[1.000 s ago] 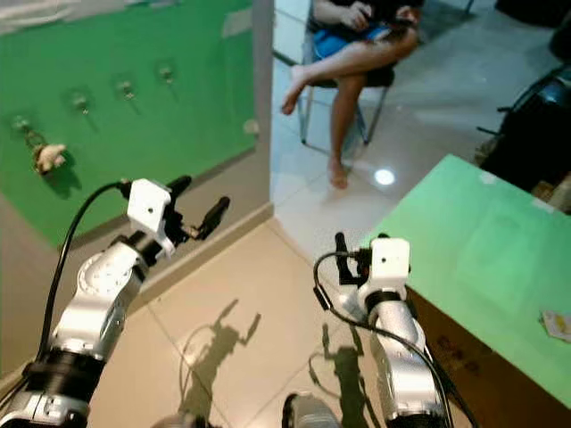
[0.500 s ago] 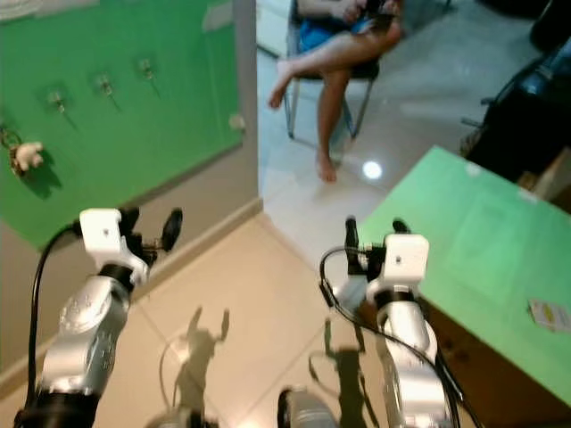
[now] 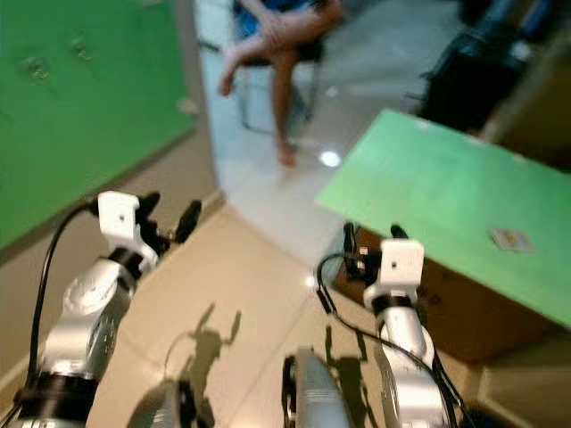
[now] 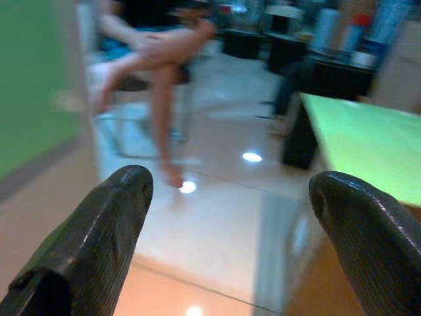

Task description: Hang keys on a hook

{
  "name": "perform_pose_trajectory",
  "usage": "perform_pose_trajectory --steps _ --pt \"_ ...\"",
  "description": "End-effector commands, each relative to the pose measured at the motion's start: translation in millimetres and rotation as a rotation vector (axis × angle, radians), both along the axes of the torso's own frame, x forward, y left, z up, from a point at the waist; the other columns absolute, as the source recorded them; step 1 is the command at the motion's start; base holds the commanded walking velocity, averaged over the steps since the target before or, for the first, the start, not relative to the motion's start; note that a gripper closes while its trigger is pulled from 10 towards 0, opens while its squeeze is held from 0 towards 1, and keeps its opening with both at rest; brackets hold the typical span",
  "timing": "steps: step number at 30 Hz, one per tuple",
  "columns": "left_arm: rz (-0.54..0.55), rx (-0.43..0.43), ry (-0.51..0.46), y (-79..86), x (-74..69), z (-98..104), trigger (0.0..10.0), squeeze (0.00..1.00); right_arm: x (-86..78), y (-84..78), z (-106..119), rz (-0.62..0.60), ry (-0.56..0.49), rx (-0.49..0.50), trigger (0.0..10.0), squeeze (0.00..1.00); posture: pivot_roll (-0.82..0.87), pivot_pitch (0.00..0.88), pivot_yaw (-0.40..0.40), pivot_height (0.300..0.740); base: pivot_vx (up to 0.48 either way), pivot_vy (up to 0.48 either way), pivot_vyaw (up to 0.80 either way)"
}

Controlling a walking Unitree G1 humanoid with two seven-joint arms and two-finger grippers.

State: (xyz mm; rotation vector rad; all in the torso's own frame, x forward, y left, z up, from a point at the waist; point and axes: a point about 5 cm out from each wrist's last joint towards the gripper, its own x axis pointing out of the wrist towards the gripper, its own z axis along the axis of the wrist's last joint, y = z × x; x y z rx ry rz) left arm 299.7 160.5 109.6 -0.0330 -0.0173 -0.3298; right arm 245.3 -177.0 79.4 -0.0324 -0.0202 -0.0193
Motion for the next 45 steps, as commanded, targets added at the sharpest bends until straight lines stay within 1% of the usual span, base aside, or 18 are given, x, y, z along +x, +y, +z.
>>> perform_pose_trajectory --steps 1,3,7,9,19,22,29,31,33,35,43,45 --pt "-0.030 0.014 -0.002 -5.1 0.1 -0.7 10.0 0.00 1.6 -1.0 1.9 0.001 0.002 -0.017 10.0 0.00 -0.17 0.123 -0.004 0.606 0.000 0.000 -0.42" --pt "-0.046 0.029 -0.006 -6.9 -0.3 -0.3 10.0 0.00 2.0 -0.6 -0.2 -0.007 0.021 -0.057 10.0 0.00 -0.18 0.126 -0.004 0.602 0.000 0.000 -0.21" --pt "-0.057 0.040 -0.008 -8.3 -1.1 -0.7 10.0 0.00 3.2 1.7 -2.4 0.003 0.045 -0.052 10.0 0.00 -0.17 0.128 -0.003 0.602 0.000 0.000 0.00" --pt "-0.062 0.042 -0.008 -8.7 -2.1 -0.9 10.0 0.00 3.1 3.1 0.0 0.020 0.026 -0.025 10.0 0.00 -0.17 0.133 -0.004 0.602 0.000 0.000 -0.69" --pt "-0.086 0.062 -0.006 -9.8 -4.2 -2.7 10.0 0.00 2.6 3.9 -0.3 0.029 0.032 -0.041 10.0 0.00 -0.17 0.137 -0.008 0.602 0.000 0.000 -0.56" --pt "-0.117 0.070 -0.011 -13.6 -5.4 -3.4 10.0 0.00 2.1 3.6 -0.8 0.028 0.035 -0.047 10.0 0.00 -0.17 0.140 -0.006 0.602 0.000 0.000 -0.56" --pt "-0.147 0.074 -0.008 -17.7 -7.4 -4.2 10.0 0.00 0.4 1.2 -1.9 0.011 0.039 -0.066 10.0 0.00 -0.18 0.142 -0.004 0.602 0.000 0.000 -0.56" --pt "-0.154 0.089 -0.010 -19.3 -7.8 -4.6 10.0 0.00 -0.1 0.8 -2.5 0.010 0.040 -0.069 10.0 0.00 -0.18 0.142 -0.004 0.602 0.000 0.000 -0.55" --pt "-0.162 0.088 -0.007 -20.3 -8.1 -5.0 10.0 0.00 -0.3 1.2 -2.7 0.014 0.038 -0.072 10.0 0.00 -0.18 0.142 -0.004 0.602 0.000 0.000 -0.52" --pt "-0.176 0.073 -0.009 -22.1 -9.5 -5.2 10.0 0.00 -0.6 0.7 -5.6 0.000 0.060 -0.082 10.0 0.00 -0.18 0.139 -0.004 0.602 0.000 0.000 0.00" --pt "-0.166 0.064 -0.035 -22.4 -9.5 -1.2 10.0 0.00 -0.2 -1.4 -6.7 -0.008 0.063 -0.098 10.0 0.00 -0.17 0.135 -0.005 0.602 0.480 0.000 0.00" --pt "-0.159 0.060 -0.051 -22.5 -9.0 1.3 10.0 0.00 0.2 -2.1 -4.2 -0.011 0.044 -0.118 10.0 0.00 -0.17 0.132 -0.005 0.602 0.471 0.000 0.00"
